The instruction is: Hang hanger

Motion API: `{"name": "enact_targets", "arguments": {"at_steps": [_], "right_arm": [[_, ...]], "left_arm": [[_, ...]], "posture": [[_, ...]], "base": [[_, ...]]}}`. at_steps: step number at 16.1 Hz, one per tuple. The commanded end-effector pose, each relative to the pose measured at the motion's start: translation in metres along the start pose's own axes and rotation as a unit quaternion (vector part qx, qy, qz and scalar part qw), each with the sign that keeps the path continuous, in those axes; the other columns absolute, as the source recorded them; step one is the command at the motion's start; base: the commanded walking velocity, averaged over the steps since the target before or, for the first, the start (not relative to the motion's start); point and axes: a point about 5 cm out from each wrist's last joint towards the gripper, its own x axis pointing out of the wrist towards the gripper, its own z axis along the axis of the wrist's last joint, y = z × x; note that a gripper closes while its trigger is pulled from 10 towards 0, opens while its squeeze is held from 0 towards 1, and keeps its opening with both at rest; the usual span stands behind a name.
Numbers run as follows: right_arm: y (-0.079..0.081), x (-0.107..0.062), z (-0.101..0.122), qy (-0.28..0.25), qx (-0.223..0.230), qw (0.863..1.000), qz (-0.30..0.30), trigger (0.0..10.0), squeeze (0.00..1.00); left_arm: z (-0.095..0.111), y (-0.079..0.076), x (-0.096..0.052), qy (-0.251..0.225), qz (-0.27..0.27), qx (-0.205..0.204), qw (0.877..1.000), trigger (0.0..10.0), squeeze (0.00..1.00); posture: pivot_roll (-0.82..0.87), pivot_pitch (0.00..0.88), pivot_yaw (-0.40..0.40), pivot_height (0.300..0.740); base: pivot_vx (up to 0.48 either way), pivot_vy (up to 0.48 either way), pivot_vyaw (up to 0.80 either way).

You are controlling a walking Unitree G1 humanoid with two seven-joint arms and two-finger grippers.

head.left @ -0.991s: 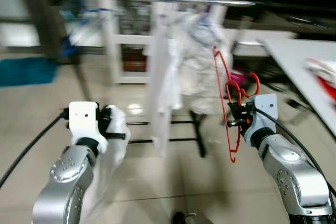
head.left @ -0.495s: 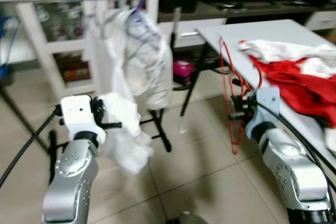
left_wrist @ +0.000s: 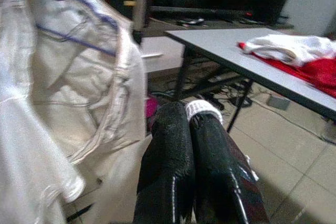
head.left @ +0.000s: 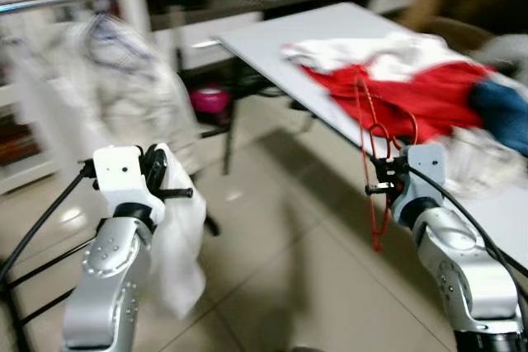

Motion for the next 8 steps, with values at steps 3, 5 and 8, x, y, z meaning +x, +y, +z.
{"name": "enact_targets", "arguments": {"at_steps": [3, 5, 8], "right_arm": [[-0.0021, -0.0016, 0.0059, -0.011, 0.004, 1.000, -0.007, 10.0, 0.00], [-0.0021, -0.0016, 0.0059, -0.011, 0.004, 1.000, -0.007, 10.0, 0.00], [-0.0021, -0.0016, 0.0059, -0.011, 0.004, 1.000, -0.007, 10.0, 0.00]], "left_arm": [[-0.0004, -0.0007, -0.0028, 0.014, -0.023, -0.016, 1.000, 10.0, 0.00], [-0.0004, -0.0007, -0.0028, 0.014, -0.023, -0.016, 1.000, 10.0, 0.00], [-0.0004, -0.0007, -0.0028, 0.014, -0.023, -0.016, 1.000, 10.0, 0.00]], "posture": [[-0.06, 0.000, -0.059, 0.740], [-0.06, 0.000, -0.059, 0.740], [-0.06, 0.000, -0.059, 0.740]], "base": [[0.000, 0.000, -0.80], [0.000, 0.000, -0.80], [0.000, 0.000, -0.80]]}}
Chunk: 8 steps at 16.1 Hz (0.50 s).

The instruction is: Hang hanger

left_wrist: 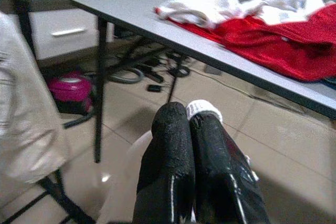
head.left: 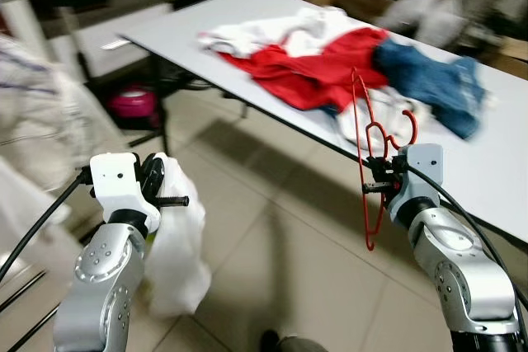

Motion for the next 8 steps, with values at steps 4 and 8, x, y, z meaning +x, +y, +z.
{"name": "enact_targets", "arguments": {"at_steps": [4, 8], "right_arm": [[-0.0036, -0.0013, 0.0042, -0.007, -0.002, 1.000, -0.007, 10.0, 0.00], [-0.0036, -0.0013, 0.0042, -0.007, -0.002, 1.000, -0.007, 10.0, 0.00]], "left_arm": [[0.0073, -0.0041, 0.0005, -0.015, -0.011, 0.000, 1.000, 10.0, 0.00], [0.0073, -0.0041, 0.0005, -0.015, -0.011, 0.000, 1.000, 10.0, 0.00]], "posture": [[-0.06, 0.000, -0.059, 0.740], [-0.06, 0.000, -0.059, 0.740]], "base": [[0.000, 0.000, -0.80], [0.000, 0.000, -0.80]]}}
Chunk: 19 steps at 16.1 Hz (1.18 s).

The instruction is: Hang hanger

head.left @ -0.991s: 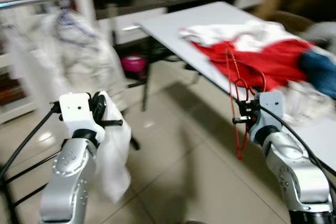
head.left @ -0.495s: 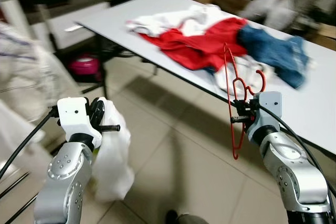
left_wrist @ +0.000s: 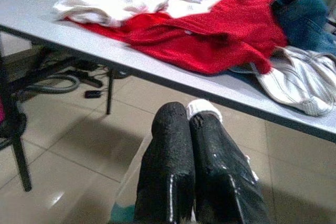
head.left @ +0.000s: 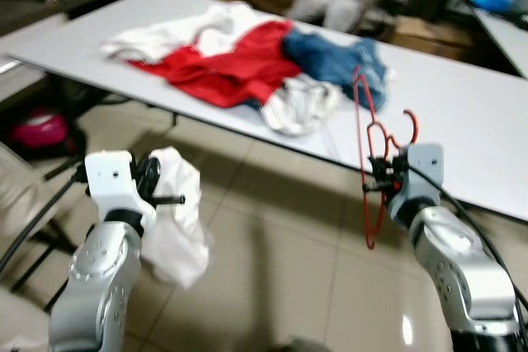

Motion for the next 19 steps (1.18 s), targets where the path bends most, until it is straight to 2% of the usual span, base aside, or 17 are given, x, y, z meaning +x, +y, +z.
{"name": "enact_targets", "arguments": {"at_steps": [1, 2, 4, 15, 19], "right_arm": [[-0.007, -0.002, 0.002, -0.003, -0.003, 1.000, -0.013, 10.0, 0.00], [-0.006, -0.003, 0.002, -0.003, -0.002, 1.000, -0.013, 10.0, 0.00], [0.005, -0.002, 0.004, -0.001, -0.007, 1.000, 0.006, 10.0, 0.00], [0.005, -0.001, 0.005, -0.006, -0.013, 1.000, 0.006, 10.0, 0.00], [0.009, 0.000, 0.007, -0.006, -0.012, 0.999, 0.029, 10.0, 0.00]], "left_arm": [[0.004, -0.007, 0.001, -0.009, -0.012, -0.003, 1.000, 10.0, 0.00], [0.003, -0.007, 0.000, -0.003, -0.026, -0.010, 1.000, 10.0, 0.00], [0.003, -0.017, 0.002, -0.008, -0.052, 0.034, 0.998, 10.0, 0.00], [0.003, -0.020, 0.004, -0.010, -0.057, 0.042, 0.997, 10.0, 0.00], [0.001, -0.017, 0.006, 0.000, -0.036, 0.029, 0.999, 10.0, 0.00]], "posture": [[-0.06, 0.000, -0.059, 0.740], [-0.07, 0.000, -0.057, 0.740], [-0.08, 0.000, -0.041, 0.740], [-0.08, 0.000, -0.039, 0.740], [-0.09, 0.000, -0.038, 0.740]], "base": [[0.000, 0.000, -0.80], [0.000, 0.000, -0.80], [0.000, 0.000, -0.80], [0.000, 0.000, -0.80], [0.000, 0.000, -0.13]]}}
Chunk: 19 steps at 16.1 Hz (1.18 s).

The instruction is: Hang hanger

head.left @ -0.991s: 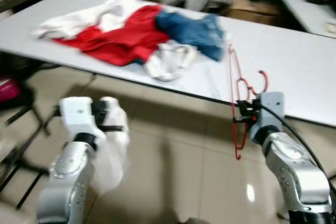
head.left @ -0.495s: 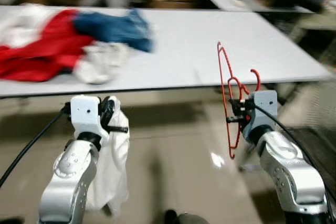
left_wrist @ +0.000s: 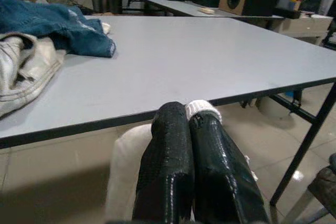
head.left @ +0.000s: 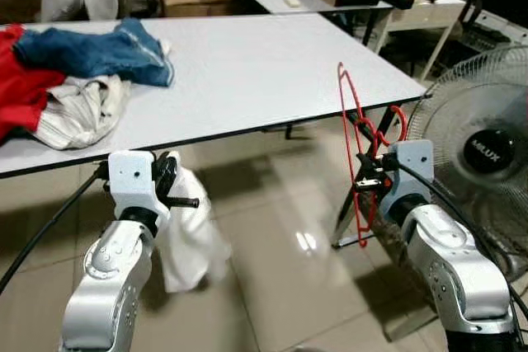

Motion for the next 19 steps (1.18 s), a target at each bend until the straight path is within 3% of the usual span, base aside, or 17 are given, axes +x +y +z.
{"name": "enact_targets", "arguments": {"at_steps": [1, 6, 13, 16, 19], "right_arm": [[-0.002, 0.000, 0.003, 0.003, -0.012, 1.000, 0.002, 10.0, 0.00], [0.005, 0.001, 0.003, 0.007, -0.039, 0.998, 0.041, 10.0, 0.00], [0.002, 0.000, 0.002, 0.005, -0.035, 0.999, 0.037, 10.0, 0.00], [0.001, 0.000, 0.003, 0.003, -0.040, 0.998, 0.038, 10.0, 0.00], [0.004, 0.001, 0.016, -0.018, -0.056, 0.994, 0.097, 10.0, 0.00]], "left_arm": [[0.003, -0.003, 0.003, -0.007, -0.003, 0.005, 1.000, 10.0, 0.00], [0.010, -0.012, 0.004, -0.036, -0.039, 0.015, 0.998, 10.0, 0.00], [0.011, -0.018, 0.013, -0.038, -0.071, 0.026, 0.996, 10.0, 0.00], [0.015, -0.020, 0.019, -0.046, -0.075, 0.029, 0.996, 10.0, 0.00], [0.030, -0.009, 0.039, -0.067, -0.035, 0.041, 0.996, 10.0, 0.00]], "posture": [[-0.09, 0.000, -0.038, 0.740], [-0.09, 0.000, -0.050, 0.740], [-0.11, 0.000, -0.035, 0.740], [-0.11, 0.000, -0.034, 0.740], [-0.12, 0.000, -0.031, 0.740]], "base": [[0.000, 0.000, 0.00], [0.056, 0.000, 0.00], [0.355, 0.000, -0.80], [0.387, 0.000, -0.80], [0.391, 0.000, 0.00]]}}
